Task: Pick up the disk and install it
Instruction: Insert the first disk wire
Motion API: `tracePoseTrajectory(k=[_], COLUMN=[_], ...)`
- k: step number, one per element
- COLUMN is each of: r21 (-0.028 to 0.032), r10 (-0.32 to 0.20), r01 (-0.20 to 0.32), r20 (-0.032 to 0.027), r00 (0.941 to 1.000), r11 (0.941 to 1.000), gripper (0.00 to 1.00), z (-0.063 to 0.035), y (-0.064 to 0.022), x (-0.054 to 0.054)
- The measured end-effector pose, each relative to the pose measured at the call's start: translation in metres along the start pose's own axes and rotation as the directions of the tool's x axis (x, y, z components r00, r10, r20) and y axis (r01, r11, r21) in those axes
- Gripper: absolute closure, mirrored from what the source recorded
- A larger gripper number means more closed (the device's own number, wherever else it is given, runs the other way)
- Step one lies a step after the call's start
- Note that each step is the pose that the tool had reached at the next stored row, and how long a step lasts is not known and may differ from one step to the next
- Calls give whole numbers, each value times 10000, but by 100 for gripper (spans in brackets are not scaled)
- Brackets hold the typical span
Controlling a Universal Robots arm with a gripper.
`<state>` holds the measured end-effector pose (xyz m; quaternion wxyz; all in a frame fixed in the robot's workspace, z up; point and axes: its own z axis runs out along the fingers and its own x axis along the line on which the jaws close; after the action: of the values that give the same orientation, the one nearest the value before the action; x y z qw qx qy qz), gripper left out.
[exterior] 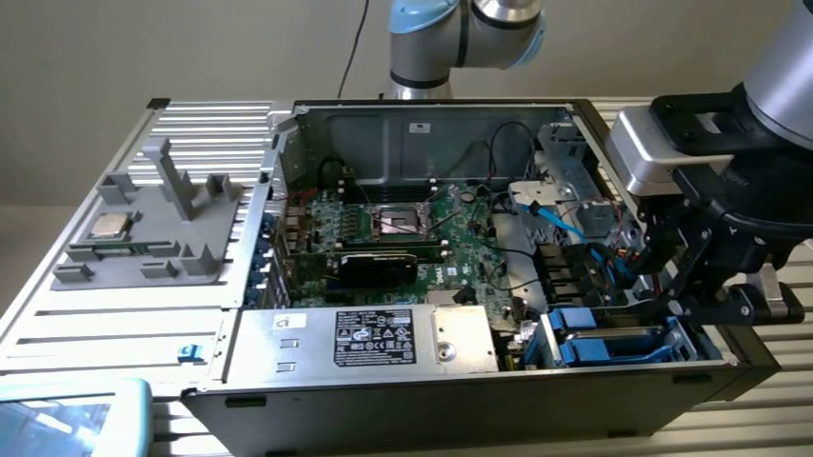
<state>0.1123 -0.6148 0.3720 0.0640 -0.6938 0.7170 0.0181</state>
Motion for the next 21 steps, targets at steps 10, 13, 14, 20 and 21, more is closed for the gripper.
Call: tracePoseTrajectory(k=[10, 13, 14, 20, 21], r21=[-19, -40, -57, -136, -140], r10=[-152, -328, -472, -1211, -1275], r01=[152, 330, 474, 1217, 1282], r20=[170, 250, 267, 389, 424], r00=[9997, 9991, 9985, 9919, 9909], r11=[9999, 9994, 9989, 9925, 9916], gripper=[57, 57, 57, 57, 57], z=[73, 105, 115, 151, 156], y=[-82, -82, -82, -82, -84], x=[84, 94, 95, 99, 100])
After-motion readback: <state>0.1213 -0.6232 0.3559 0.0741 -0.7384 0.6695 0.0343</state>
